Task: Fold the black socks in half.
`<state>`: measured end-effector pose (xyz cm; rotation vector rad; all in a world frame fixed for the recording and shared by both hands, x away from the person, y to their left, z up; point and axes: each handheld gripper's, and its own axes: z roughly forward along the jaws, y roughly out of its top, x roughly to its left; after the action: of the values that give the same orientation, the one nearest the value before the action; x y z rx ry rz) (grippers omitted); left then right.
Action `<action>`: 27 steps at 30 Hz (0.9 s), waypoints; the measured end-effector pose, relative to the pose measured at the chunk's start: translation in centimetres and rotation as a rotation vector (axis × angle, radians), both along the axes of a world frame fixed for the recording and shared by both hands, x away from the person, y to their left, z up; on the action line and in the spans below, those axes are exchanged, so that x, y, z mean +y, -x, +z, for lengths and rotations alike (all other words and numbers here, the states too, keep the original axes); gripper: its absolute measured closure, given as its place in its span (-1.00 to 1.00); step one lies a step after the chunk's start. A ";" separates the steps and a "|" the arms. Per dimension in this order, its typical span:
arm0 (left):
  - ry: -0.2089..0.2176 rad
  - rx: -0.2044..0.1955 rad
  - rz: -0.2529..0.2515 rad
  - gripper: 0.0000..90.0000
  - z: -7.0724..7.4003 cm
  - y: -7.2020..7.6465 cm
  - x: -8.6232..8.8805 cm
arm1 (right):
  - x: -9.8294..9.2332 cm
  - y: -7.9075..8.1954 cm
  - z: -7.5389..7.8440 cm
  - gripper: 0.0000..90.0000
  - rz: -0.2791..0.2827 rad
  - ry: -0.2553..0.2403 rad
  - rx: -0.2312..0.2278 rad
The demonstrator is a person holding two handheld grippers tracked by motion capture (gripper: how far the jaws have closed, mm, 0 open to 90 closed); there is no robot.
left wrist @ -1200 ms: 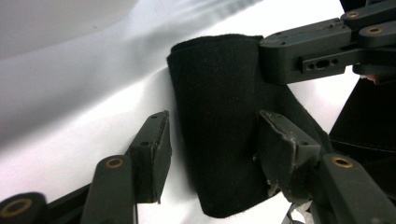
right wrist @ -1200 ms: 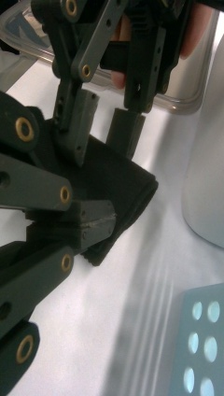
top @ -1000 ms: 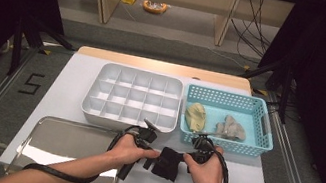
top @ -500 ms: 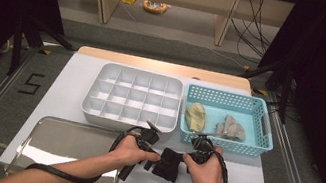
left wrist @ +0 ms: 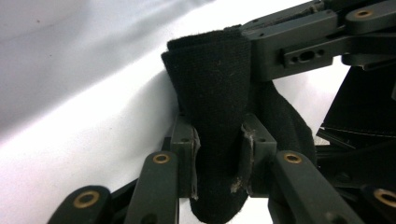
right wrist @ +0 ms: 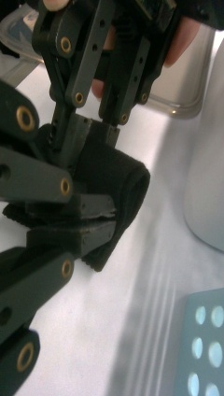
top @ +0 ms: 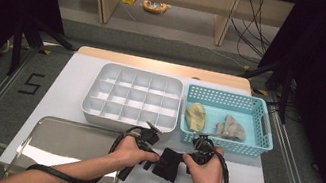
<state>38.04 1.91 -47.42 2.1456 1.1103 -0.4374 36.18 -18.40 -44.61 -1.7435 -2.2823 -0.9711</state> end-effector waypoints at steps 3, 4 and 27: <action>0.008 0.002 0.009 0.58 0.1 0.0 0.1 | 0.1 0.4 0.3 0.82 -0.025 -0.005 -0.016; 0.011 -0.006 0.004 0.58 0.1 0.1 0.2 | -0.1 0.4 0.3 0.80 -0.018 0.011 -0.052; 0.041 -0.097 0.064 0.59 2.3 0.6 1.9 | -2.1 1.3 0.5 0.46 -0.067 0.050 -0.117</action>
<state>37.45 3.81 -45.08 2.0671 1.1033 -0.3205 34.91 -20.54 -44.08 -1.8407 -2.3517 -1.0636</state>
